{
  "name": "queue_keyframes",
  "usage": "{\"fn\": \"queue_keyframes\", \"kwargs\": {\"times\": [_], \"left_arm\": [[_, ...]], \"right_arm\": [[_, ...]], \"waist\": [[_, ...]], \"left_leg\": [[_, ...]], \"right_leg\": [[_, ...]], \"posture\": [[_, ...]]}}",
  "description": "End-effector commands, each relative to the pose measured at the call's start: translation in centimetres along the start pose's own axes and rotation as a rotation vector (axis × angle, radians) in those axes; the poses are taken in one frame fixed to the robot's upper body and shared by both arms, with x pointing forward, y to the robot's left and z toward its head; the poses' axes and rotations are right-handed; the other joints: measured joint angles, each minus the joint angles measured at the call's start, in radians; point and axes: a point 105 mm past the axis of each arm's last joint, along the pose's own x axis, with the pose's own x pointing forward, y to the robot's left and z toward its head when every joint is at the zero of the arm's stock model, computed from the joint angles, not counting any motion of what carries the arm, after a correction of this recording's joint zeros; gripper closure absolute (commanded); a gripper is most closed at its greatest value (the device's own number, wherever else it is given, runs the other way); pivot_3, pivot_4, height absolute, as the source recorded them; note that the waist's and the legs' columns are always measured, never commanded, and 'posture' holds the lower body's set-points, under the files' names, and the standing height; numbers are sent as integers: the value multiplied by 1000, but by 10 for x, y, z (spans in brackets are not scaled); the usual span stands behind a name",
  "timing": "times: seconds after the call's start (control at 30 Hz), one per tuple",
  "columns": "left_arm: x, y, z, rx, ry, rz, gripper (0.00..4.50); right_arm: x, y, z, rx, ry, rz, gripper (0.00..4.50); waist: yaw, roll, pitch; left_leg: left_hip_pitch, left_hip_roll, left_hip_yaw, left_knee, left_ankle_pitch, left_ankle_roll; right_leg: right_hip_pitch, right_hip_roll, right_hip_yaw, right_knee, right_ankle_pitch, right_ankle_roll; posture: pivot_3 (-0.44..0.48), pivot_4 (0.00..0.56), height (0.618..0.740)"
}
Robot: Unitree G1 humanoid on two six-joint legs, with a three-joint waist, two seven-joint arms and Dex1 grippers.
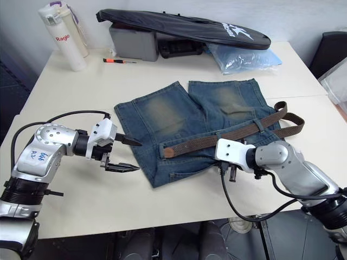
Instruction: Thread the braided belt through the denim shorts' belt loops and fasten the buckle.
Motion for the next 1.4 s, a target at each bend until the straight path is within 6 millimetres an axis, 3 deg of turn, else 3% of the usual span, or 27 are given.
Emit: {"fn": "queue_keyframes", "kwargs": {"times": [0.03, 0.2, 0.4, 0.47, 0.63, 0.73, 0.8, 0.93, 1.0, 1.1, 1.4], "left_arm": [[-2, -1, 11, 40, -30, 9, 0], [3, 0, 14, 52, -37, 0, 0], [8, 3, 17, 68, -46, -7, 0], [9, 3, 18, 69, -48, -12, 0], [12, 4, 18, 70, -49, -22, 0], [12, 5, 19, 71, -50, -24, 0], [13, 7, 20, 75, -52, -24, 0], [15, 7, 23, 79, -64, -35, 0], [15, 8, 24, 81, -68, -37, 0], [15, 9, 26, 85, -70, -32, 0], [16, 10, 28, 92, -68, -32, 0]], "right_arm": [[-21, -16, -49, -30, 167, -36, 4473], [-43, -29, -78, -108, 246, -32, 4473], [-53, -44, -85, -114, 249, -68, 4473], [-54, -43, -76, -83, 201, -64, 4473], [-75, -42, -48, 67, 104, -78, 2374], [-88, -39, -38, 176, 69, -87, 816], [-96, -37, -27, 294, -3, -111, 107], [-96, -30, -7, 617, -247, -207, 107], [-91, -10, -10, 891, -258, -123, 107], [-85, -3, -5, 1158, -353, -86, 107], [-49, 6, -11, 1526, -636, -56, 107]], "waist": [[5, 0, 0], [3, 0, 0], [-1, 0, 0], [-1, 0, 0], [-1, 1, 1], [-1, 2, 1], [0, 2, 1], [1, 1, 1], [2, 1, 0], [1, 1, 0], [-1, 1, 1]], "left_leg": [[0, 0, 0, 0, 0, 0], [0, -1, 0, 0, 0, 0], [0, -1, 0, 0, 0, 0], [0, -1, 0, 0, 0, 0], [-1, 0, 1, -1, 0, 0], [-1, 0, 1, -1, 0, 0], [-1, 0, 1, -1, 0, 0], [-1, 0, 0, 0, 0, 0], [-1, 0, -1, 0, 0, -1], [-1, 0, -1, 0, 0, 0], [-1, 0, 0, -2, 0, 0]], "right_leg": [[0, 0, 0, 0, 0, 0], [0, -1, 0, -1, 1, 0], [0, 0, 0, 0, 1, 0], [0, 0, 0, -1, 1, 1], [-1, 0, 0, -1, 1, 1], [-1, 0, 0, 0, 1, 1], [-1, 0, 0, 0, 1, 1], [-1, 0, 0, 0, 1, 1], [-1, 0, -1, 0, 1, 1], [-1, 0, 0, 0, 1, 0], [-2, 0, 0, 1, 1, 0]], "posture": [[0, 150, 740], [0, 150, 740], [0, 150, 740], [0, 150, 740], [0, 150, 740], [0, 150, 740], [0, 150, 740], [0, 150, 740], [0, 150, 740], [0, 150, 740], [0, 150, 740]]}}
